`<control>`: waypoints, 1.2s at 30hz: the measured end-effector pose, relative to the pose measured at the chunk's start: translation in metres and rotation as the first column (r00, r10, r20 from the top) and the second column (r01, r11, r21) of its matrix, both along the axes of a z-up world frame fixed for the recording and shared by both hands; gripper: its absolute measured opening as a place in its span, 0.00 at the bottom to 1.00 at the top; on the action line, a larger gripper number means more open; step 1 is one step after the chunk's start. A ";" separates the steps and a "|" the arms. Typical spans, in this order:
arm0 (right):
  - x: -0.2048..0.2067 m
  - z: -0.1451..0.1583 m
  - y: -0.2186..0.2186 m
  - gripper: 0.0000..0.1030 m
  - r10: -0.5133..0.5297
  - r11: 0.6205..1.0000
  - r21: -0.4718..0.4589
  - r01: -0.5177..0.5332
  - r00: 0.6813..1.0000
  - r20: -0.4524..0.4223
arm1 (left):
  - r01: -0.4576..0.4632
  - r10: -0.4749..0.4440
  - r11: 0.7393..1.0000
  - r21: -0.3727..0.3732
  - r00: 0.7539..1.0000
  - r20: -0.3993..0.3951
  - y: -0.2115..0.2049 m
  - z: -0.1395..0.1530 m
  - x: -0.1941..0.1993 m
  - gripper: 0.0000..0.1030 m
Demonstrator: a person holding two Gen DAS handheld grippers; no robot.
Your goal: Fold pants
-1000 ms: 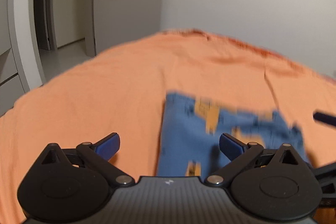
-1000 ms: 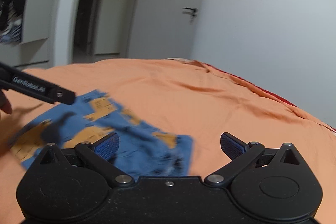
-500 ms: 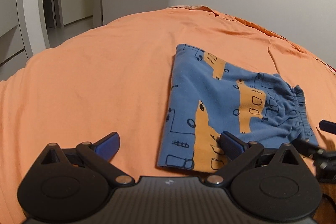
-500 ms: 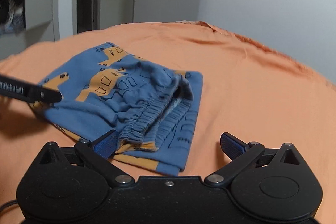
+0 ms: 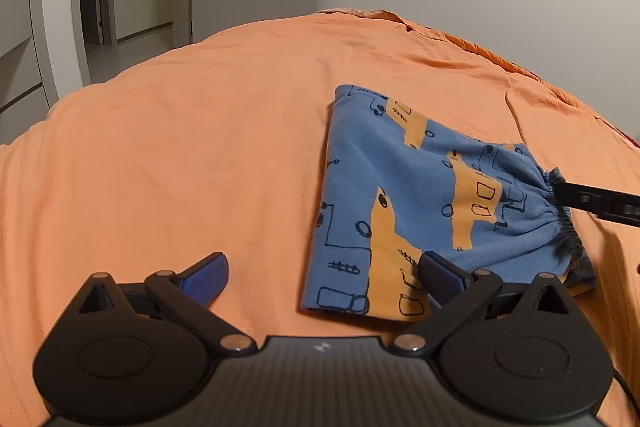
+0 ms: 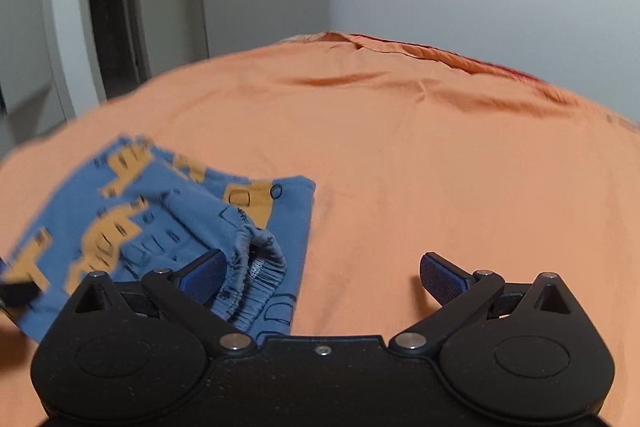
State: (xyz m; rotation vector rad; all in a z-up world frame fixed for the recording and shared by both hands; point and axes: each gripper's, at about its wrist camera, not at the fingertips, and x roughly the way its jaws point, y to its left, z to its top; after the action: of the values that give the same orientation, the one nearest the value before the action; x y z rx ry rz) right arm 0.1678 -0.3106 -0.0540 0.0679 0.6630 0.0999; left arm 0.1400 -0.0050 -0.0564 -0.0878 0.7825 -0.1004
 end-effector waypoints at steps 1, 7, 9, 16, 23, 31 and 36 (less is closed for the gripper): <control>-0.007 0.005 -0.003 0.99 -0.007 1.000 0.022 0.007 1.000 0.014 | -0.003 0.003 1.000 -0.013 1.000 -0.001 0.001 0.001 0.000 1.00; -0.039 0.005 -0.004 0.99 0.221 0.969 0.128 -0.211 0.973 -0.063 | -0.010 0.009 0.992 -0.125 1.000 -0.008 0.012 0.009 0.000 1.00; -0.047 -0.002 -0.001 0.99 0.244 0.965 0.118 -0.233 0.966 -0.086 | -0.011 0.009 0.988 -0.153 1.000 -0.011 0.015 0.010 0.000 1.00; -0.026 0.005 0.007 0.99 0.265 0.950 0.187 -0.250 0.962 -0.059 | -0.027 0.025 0.987 -0.156 1.000 -0.017 0.020 0.007 0.004 1.00; 0.033 -0.013 -0.005 0.99 0.271 0.909 0.349 -0.227 0.959 -0.084 | 0.011 -0.010 0.974 -0.226 1.000 0.008 0.022 0.005 0.006 1.00; 0.022 -0.018 -0.015 0.80 0.187 0.907 0.393 -0.154 0.981 -0.048 | 0.005 -0.011 0.966 -0.259 1.000 -0.024 0.024 0.005 0.012 0.81; 0.015 -0.018 -0.015 0.61 0.158 0.918 0.376 -0.125 0.986 -0.059 | 0.009 -0.019 0.972 -0.235 0.999 -0.042 0.020 0.005 0.013 0.59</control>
State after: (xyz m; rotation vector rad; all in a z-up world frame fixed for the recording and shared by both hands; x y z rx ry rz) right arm 0.1828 -0.3254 -0.0716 0.3919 0.7304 0.3645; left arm 0.1526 0.0152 -0.0511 -0.3105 0.8134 -0.2050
